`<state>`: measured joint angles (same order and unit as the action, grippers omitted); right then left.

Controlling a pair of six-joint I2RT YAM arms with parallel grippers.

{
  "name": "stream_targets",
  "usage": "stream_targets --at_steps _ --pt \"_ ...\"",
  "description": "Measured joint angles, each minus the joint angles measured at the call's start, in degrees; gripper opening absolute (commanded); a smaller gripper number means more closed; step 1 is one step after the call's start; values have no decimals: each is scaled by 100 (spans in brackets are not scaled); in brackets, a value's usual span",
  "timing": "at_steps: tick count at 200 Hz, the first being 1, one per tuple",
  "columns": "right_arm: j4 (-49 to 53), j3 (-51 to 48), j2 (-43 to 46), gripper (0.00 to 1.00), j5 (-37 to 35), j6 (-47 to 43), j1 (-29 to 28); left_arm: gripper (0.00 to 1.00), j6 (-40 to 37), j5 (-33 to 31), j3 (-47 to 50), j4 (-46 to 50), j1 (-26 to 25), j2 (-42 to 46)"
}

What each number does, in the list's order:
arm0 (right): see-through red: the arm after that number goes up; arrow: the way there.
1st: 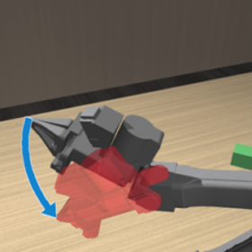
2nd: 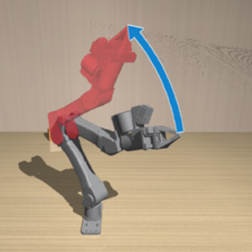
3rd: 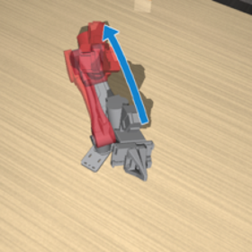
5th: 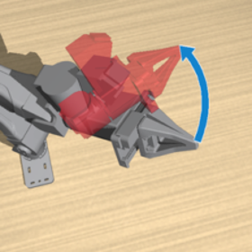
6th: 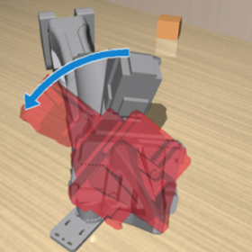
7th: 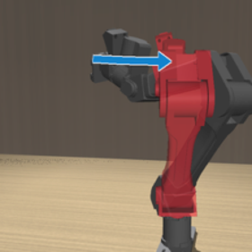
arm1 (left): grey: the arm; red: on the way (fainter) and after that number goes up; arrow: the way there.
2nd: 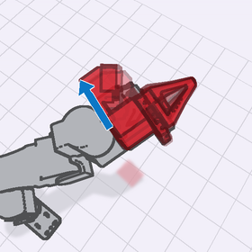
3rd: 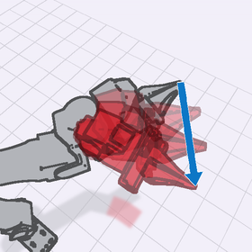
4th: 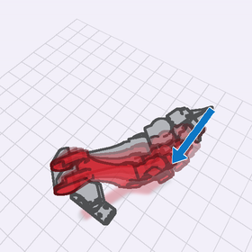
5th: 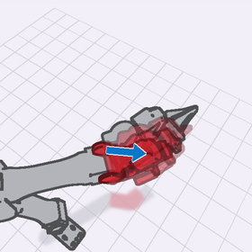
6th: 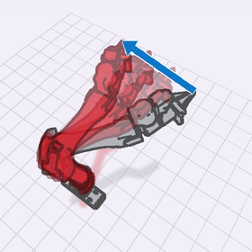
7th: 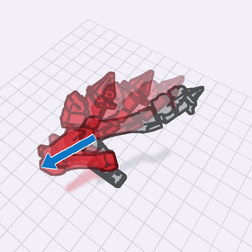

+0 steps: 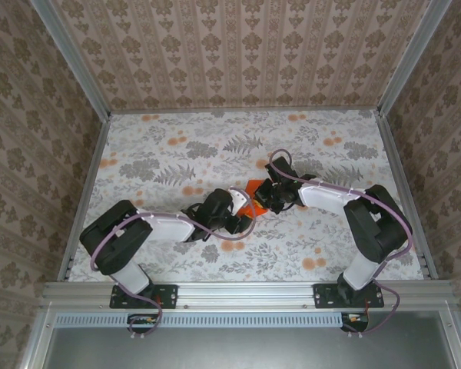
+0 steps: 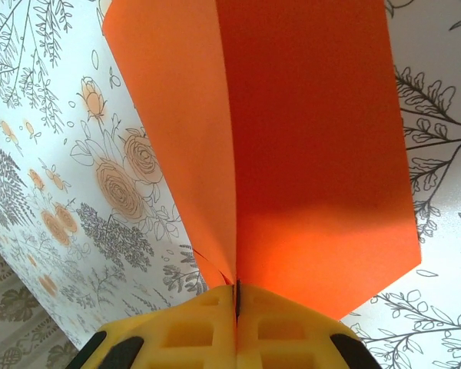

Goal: Fold a paper plane with a square sheet of paper (pick it up from the middle)
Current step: Fourth fold the wing at the center of the table.

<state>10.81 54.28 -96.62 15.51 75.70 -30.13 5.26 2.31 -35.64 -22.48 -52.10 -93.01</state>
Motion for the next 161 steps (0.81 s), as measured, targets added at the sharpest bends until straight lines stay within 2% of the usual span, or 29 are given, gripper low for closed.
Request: stream_targets --at_steps 62,89,137,161 --pt "9 0 -48 2 195 120 28 52 -236 173 61 -560 0 -221" --pt "9 0 -90 5 264 131 31 44 -310 216 81 -695 0 -295" --pt "-15 0 -90 20 372 216 44 24 -404 216 129 -761 0 -378" --pt "-24 0 -90 41 452 208 103 18 -404 216 155 -789 0 -378"
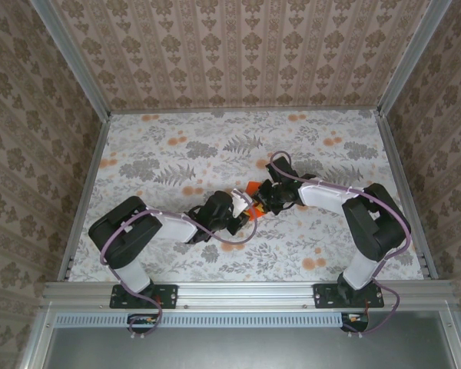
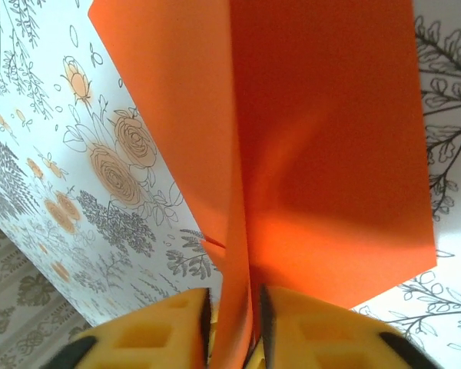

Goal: Fold a paper plane with a square sheet of paper (pick it up from the middle)
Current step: Fourth fold the wing at the center of the table.

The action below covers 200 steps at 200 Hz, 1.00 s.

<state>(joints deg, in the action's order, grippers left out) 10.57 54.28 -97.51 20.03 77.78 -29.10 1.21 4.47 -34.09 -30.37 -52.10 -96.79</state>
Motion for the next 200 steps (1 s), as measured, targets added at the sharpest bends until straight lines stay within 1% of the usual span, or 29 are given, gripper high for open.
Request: stream_targets --at_steps 10,20,34,50,92,117,146,160,200 --pt "7 0 2 50 0 -20 46 17 7 7 17 -13 0 0" --pt "42 0 17 57 0 -162 111 16 28 26 39 -17 2 0" --pt "116 0 94 62 -4 -396 219 13 111 92 94 -24 28 4" --pt "170 -7 291 64 -9 -772 354 11 291 223 157 -13 85 42" --pt "-74 -415 1019 65 37 -2050 570 9 1158 658 177 103 326 247" --pt "-306 -660 1091 63 328 -2667 586 9 1762 933 175 144 409 269" --pt "-525 -831 1021 58 748 -2997 581 8 2409 1231 127 168 459 258" --pt "-656 -831 883 58 892 -3075 557 8 2651 1340 42 166 470 201" --pt "-761 -831 479 55 1027 -3158 459 5 3220 1609 -177 164 501 -52"
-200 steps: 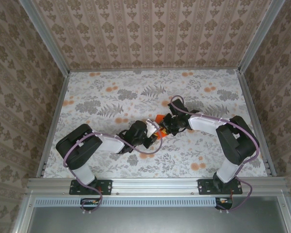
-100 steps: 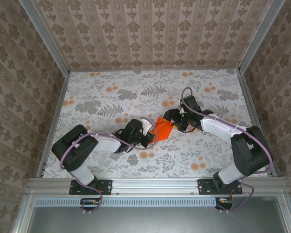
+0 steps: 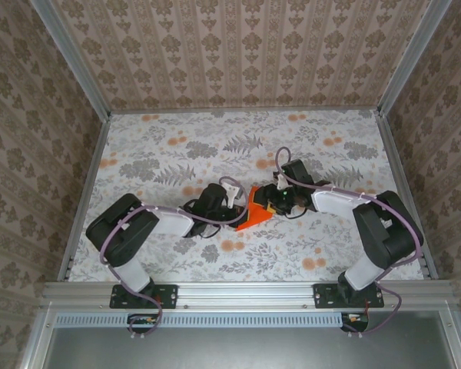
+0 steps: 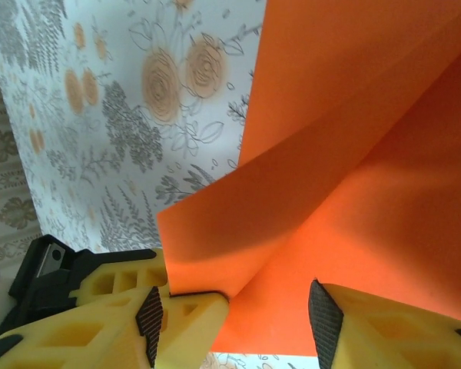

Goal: Fold a paper plane with a square sheet of paper (pick it up from the middle)
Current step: Fourth fold the wing at the center of the table.

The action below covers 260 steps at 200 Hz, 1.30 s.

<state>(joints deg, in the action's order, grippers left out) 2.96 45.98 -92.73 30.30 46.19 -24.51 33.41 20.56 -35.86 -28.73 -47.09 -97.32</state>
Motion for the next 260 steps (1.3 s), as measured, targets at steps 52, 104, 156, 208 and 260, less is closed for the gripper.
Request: stream_targets --at_steps 52,104,156,208,260 --pt "2 2 -175 53 -83 4 -2 5 442 201 -138 0 0 -289" --pt "4 22 -374 51 -203 46 -2 5 673 221 -142 -9 44 -323" --pt "2 188 -614 51 -205 68 -2 7 800 221 -136 -131 63 -323" --pt "50 269 -691 52 -229 92 -2 13 848 339 -136 -216 70 -433" --pt "221 387 -758 52 -273 83 -2 25 905 564 -136 -286 116 -461"
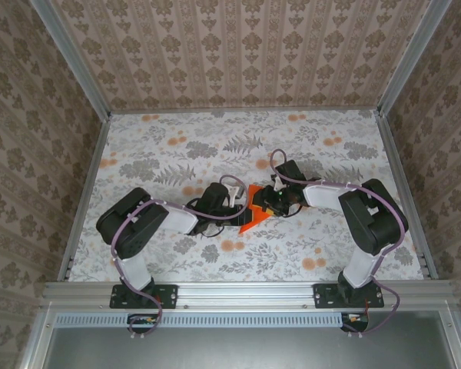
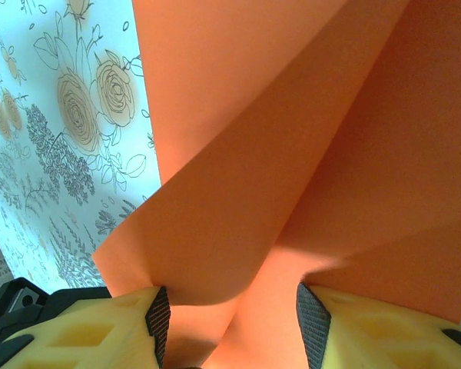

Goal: Fold a paper plane with a square sheet of paper (pick it up from the middle)
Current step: Fourth fold the wing at the center of the table.

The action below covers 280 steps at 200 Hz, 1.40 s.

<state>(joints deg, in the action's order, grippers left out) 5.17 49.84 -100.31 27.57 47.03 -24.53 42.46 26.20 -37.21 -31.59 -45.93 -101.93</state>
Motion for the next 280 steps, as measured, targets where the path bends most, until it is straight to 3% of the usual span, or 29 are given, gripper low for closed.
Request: stream_targets --at_steps 34,79,141,280 --pt "131 74 -33 52 -35 -42 -9 34 42 11 164 39 120 245" --pt "278 177 -85 54 -66 -90 -20 36 55 -188 299 376 205 955" --pt "597 413 -184 59 -190 -188 -92 23 254 -170 247 605 129 1019" --pt "901 636 -304 61 -271 -190 -129 18 282 2 -168 916 63 586"
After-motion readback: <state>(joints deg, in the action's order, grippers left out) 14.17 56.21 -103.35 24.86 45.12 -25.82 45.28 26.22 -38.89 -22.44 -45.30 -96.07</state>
